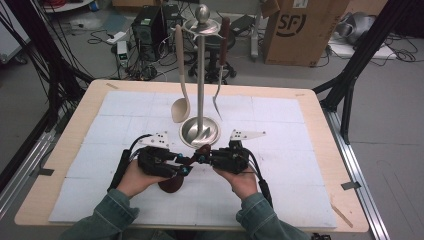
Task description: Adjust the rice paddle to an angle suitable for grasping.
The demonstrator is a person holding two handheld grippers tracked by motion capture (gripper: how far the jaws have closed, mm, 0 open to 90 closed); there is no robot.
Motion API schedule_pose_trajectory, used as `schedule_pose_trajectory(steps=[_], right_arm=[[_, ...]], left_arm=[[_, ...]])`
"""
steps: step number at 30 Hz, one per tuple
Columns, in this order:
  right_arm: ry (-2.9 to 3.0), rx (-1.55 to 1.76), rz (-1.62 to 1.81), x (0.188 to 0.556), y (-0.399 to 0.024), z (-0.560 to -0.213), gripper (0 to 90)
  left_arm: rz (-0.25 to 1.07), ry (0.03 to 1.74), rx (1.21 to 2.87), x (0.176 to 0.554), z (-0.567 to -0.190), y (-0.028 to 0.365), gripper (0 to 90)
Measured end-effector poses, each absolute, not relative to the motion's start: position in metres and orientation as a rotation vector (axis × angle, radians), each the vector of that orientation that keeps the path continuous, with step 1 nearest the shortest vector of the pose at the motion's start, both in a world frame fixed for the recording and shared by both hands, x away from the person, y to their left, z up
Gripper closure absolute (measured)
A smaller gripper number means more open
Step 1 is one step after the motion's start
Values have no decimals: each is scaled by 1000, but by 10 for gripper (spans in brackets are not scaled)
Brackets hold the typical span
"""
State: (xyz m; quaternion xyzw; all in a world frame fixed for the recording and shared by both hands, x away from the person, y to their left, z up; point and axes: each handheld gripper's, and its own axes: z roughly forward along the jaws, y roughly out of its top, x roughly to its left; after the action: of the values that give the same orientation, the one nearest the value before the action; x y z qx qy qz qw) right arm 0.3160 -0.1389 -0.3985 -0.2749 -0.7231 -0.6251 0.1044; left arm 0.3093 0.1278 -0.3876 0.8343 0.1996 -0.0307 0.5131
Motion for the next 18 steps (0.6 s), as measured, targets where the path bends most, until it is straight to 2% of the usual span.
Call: schedule_pose_trajectory(steps=[9,18], right_arm=[[-2255,-690,-1850,314,-129,-379,764],[-2295,-611,-1877,310,-124,-365,763]], left_arm=[[-106,469,1988,308,-385,131,593],[-116,428,1970,307,-382,132,732]])
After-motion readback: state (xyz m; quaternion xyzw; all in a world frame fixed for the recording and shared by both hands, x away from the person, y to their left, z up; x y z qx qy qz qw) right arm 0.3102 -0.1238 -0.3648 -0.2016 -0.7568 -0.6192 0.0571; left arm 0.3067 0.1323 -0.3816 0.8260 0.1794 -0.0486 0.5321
